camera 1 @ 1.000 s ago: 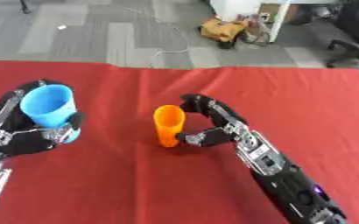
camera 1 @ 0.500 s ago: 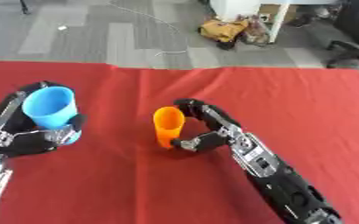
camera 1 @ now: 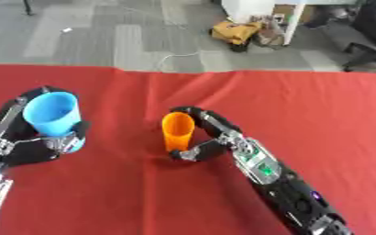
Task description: Pour the contents of one cup into another cup.
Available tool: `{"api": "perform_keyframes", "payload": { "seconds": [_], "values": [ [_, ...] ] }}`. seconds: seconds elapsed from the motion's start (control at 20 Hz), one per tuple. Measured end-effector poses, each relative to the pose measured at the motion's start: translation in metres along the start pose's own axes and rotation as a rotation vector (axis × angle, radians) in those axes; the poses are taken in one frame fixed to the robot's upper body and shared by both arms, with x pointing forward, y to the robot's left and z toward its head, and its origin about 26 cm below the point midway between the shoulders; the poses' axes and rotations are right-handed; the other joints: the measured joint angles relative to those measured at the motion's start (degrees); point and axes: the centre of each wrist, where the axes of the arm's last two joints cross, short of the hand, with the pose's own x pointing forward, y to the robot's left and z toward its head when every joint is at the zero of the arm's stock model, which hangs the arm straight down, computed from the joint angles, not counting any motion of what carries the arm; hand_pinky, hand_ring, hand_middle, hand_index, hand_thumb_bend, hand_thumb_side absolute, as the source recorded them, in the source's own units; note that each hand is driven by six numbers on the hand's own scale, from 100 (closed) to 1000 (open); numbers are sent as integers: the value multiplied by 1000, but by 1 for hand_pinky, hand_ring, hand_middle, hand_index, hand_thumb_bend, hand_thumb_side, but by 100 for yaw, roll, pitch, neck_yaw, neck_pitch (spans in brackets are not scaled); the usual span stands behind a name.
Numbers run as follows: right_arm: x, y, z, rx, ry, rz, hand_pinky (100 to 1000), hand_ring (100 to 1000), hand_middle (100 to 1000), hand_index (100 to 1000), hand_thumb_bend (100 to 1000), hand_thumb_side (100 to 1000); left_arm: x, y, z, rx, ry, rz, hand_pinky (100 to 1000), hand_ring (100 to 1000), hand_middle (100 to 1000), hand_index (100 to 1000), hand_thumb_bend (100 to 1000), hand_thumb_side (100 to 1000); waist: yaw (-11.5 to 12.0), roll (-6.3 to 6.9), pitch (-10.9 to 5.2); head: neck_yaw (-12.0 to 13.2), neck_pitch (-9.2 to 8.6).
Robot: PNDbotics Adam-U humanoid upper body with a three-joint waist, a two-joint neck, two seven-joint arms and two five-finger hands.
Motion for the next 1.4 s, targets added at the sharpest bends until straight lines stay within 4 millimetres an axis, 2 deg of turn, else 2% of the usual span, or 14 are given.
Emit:
{"api": "perform_keyframes", "payload": {
  "seconds": [0.2,0.5,0.55,0.7,0.85,1.1,1.4],
  "values": [
    [1,3,-5,10,-9,-2,863,735,648,868,553,100,-1,-2,0,-4,4,4,445,542,479,655,328,100,7,-2,-3,-1,0],
    [3,6,-9,11,-19,-4,863,735,648,868,552,100,-1,-3,-1,-7,2,7,445,542,479,655,320,100,17,-4,-15,-5,0],
    [3,6,-9,11,-19,-4,685,559,549,825,517,100,-1,-3,-1,-8,2,7,446,543,481,655,316,100,19,-4,-15,-5,0],
    [3,9,-11,15,-19,-13,665,529,539,820,495,100,-2,-3,-1,-8,2,7,446,543,481,655,315,100,24,-2,-16,-22,0],
    [2,12,-12,20,-16,-22,630,472,493,783,410,100,-2,-3,-1,-9,2,7,447,543,482,655,311,100,24,-1,-23,-31,0],
    [2,16,-13,21,-19,-42,611,442,463,750,283,100,-1,-3,-1,-10,1,7,448,544,482,656,311,100,9,10,-36,-42,1],
    [4,18,-14,15,-30,-52,602,437,459,743,248,100,5,2,-7,-16,-15,-5,447,543,482,657,325,100,23,47,-96,-48,3]
  ]
}}
